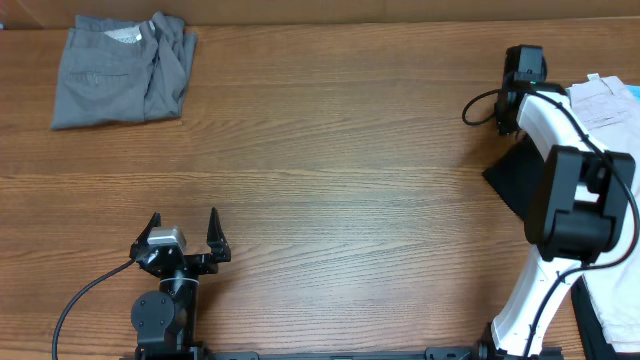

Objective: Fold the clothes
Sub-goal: 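Reach the right gripper to the beige shorts on the right stack, then grasp the beige shorts' waistband edge with the right gripper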

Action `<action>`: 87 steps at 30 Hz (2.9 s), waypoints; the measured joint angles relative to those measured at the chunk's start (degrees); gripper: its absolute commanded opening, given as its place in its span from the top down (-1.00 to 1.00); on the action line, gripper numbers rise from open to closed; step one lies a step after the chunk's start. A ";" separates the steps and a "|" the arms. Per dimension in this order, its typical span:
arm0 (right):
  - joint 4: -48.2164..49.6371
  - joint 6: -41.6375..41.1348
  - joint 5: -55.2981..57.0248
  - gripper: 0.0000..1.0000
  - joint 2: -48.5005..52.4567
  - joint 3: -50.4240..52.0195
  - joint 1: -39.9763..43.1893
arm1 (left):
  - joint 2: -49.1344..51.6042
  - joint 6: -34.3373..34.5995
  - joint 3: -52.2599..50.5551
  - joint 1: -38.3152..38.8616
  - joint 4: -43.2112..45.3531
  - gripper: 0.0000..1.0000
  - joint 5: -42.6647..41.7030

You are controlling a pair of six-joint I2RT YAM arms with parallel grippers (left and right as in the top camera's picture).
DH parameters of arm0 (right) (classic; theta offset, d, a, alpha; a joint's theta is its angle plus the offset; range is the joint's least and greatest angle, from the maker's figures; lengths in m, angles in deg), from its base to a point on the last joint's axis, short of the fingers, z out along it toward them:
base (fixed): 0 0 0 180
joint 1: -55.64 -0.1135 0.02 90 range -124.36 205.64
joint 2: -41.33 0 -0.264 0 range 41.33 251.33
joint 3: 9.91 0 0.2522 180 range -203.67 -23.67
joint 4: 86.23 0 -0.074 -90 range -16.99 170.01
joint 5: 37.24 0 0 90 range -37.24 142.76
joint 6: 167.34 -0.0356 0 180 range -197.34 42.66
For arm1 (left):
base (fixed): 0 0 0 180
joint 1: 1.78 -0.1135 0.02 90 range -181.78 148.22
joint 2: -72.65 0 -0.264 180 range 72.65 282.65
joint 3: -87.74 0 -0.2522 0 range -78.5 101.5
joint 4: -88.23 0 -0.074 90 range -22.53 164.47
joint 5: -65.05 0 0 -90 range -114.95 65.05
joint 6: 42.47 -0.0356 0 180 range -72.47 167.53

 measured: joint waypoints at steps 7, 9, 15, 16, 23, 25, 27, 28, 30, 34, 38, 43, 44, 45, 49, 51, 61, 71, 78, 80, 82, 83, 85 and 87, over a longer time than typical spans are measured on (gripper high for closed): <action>4.28 1.51 3.10 -0.55 3.65 -0.04 0.11 | 0.00 0.00 0.00 0.00 0.00 -1.00 0.00; 4.74 1.64 3.50 -0.55 3.98 -0.31 0.35 | 0.00 0.00 0.00 0.00 0.00 -1.00 0.00; 5.29 1.38 3.58 -0.13 4.46 -0.35 2.27 | 0.00 0.02 0.00 0.00 0.00 -1.00 0.00; 5.35 1.29 3.43 -0.09 4.63 -0.35 2.54 | 0.00 0.00 0.00 0.00 0.00 -1.00 0.00; 5.49 1.11 1.31 0.23 4.76 -0.35 2.93 | 0.00 0.00 0.00 0.00 0.00 -1.00 0.00; 5.51 0.72 1.27 0.25 4.76 -0.35 2.93 | 0.00 0.00 0.00 0.00 0.00 -1.00 0.00; 5.60 0.15 1.33 0.45 4.76 -0.35 2.93 | 0.00 0.00 0.00 0.00 0.00 -1.00 0.00; 5.70 -0.24 1.60 0.54 4.76 -0.35 2.91 | 0.00 0.00 0.00 0.00 0.00 -0.99 0.00; 6.05 -1.25 2.49 0.65 4.76 -0.35 2.86 | 0.00 0.00 0.00 0.00 0.00 -1.00 0.00; 6.14 -2.89 4.20 0.66 4.76 -0.35 2.60 | 0.00 0.00 0.00 0.00 0.00 -1.00 0.00; 6.14 -3.91 4.76 0.64 4.76 -0.35 2.49 | 0.00 0.00 0.00 0.00 0.00 -1.00 0.00; 6.21 -5.99 4.15 0.41 4.48 -0.35 2.49 | 0.00 0.00 0.00 0.00 0.00 -1.00 0.00; 6.21 -6.71 3.67 0.32 4.26 -0.35 2.49 | 0.00 0.00 0.00 0.00 0.00 -1.00 0.00; 6.21 -6.71 3.28 0.32 4.04 -0.35 2.51 | 0.00 0.00 0.00 0.00 0.00 -1.00 0.00; 6.16 -7.08 1.60 0.34 2.97 -0.35 2.51 | 0.00 0.00 0.00 0.00 0.00 -1.00 0.00; 6.19 -7.32 1.27 0.34 2.69 -0.35 2.51 | 0.00 0.00 0.00 0.00 0.00 -1.00 0.00; 6.54 -8.72 0.59 0.35 2.58 -0.35 2.62 | 0.00 0.00 0.00 0.00 0.00 -1.00 0.00; 7.04 -9.33 -0.42 0.17 2.56 -0.35 2.60 | 0.00 0.00 0.00 0.00 0.00 -1.00 0.00; 7.13 -9.31 -0.55 0.32 2.56 -0.35 2.60 | 0.00 0.00 0.00 0.00 0.00 -0.99 0.00; 6.97 -9.09 -0.55 0.49 2.56 -0.35 2.60 | 0.00 0.00 0.00 0.00 0.00 -1.00 0.00; 6.88 -9.14 -0.44 0.60 2.56 -0.35 2.60 | 0.00 0.00 0.00 0.00 0.00 -1.00 0.00; 6.84 -9.18 -0.35 0.62 2.56 -0.35 2.62 | 0.00 0.00 0.00 0.00 0.00 -1.00 0.00; 6.84 -9.25 -0.20 0.75 2.56 -0.35 2.67 | 0.00 0.00 0.00 0.00 0.00 -1.00 0.00; 6.78 -9.25 0.11 0.81 2.56 -0.35 2.67 | 0.00 0.00 0.00 0.00 0.00 -1.00 0.00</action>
